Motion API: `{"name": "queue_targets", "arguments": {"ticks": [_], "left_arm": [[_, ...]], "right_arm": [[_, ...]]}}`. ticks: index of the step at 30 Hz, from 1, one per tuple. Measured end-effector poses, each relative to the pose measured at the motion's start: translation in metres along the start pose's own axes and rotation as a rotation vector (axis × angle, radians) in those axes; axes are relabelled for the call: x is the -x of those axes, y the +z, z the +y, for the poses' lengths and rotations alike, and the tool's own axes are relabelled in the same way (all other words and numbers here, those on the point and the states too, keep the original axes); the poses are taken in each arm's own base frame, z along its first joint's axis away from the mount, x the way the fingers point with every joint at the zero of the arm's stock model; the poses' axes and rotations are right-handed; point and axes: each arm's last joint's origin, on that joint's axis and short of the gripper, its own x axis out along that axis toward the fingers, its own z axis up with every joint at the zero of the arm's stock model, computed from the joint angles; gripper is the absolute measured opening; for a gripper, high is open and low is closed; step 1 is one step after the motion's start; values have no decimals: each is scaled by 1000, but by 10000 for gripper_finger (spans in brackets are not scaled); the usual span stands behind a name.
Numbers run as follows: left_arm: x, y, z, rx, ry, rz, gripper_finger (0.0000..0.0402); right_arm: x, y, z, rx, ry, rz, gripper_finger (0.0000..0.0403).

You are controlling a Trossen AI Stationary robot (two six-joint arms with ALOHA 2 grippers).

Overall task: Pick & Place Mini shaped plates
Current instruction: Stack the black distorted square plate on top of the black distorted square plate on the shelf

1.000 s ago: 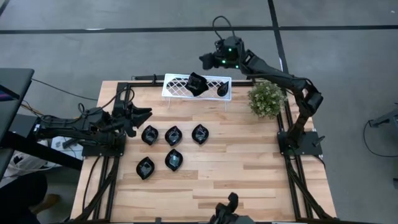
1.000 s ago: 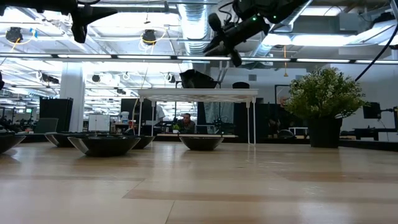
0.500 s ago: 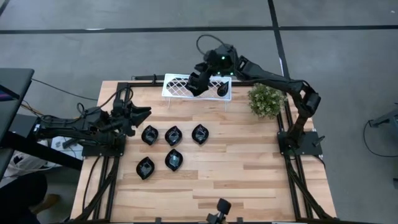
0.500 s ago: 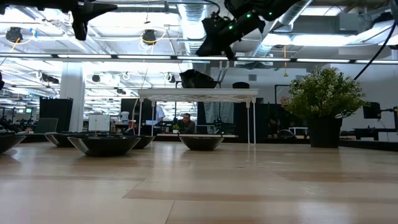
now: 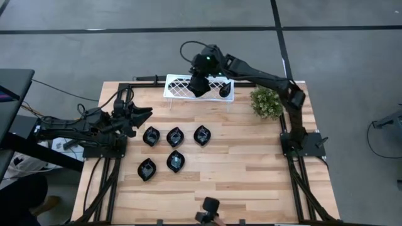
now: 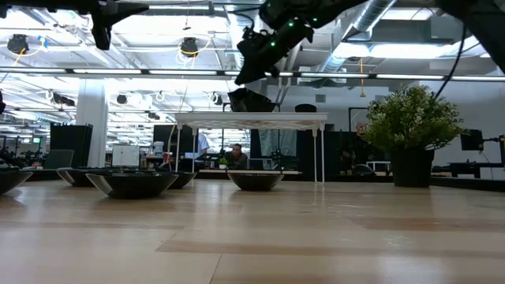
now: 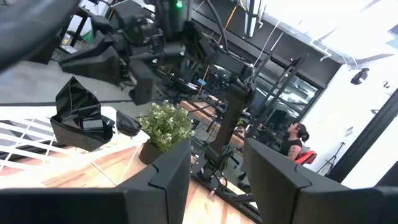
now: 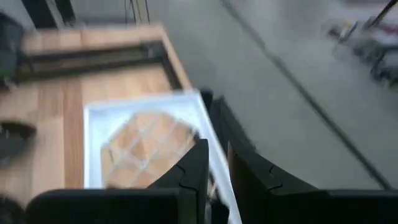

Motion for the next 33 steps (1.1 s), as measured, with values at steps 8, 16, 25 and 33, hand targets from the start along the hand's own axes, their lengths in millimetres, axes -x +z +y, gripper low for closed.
{"name": "queue_targets", "arguments": {"ticks": [8,16,25,33], "left_arm": [[0,0,0,0,0,0,150],[0,0,0,-23,0,-2,150],[0,0,0,-25,13,-9,150],[0,0,0,-25,13,-10,150]], "right_arm": [[-9,4,-3,44,-15,67,56],[-8,1,-13,28,-51,91,56],[-8,-3,-14,23,-46,122,56],[-4,5,-11,33,-129,86,56]]}}
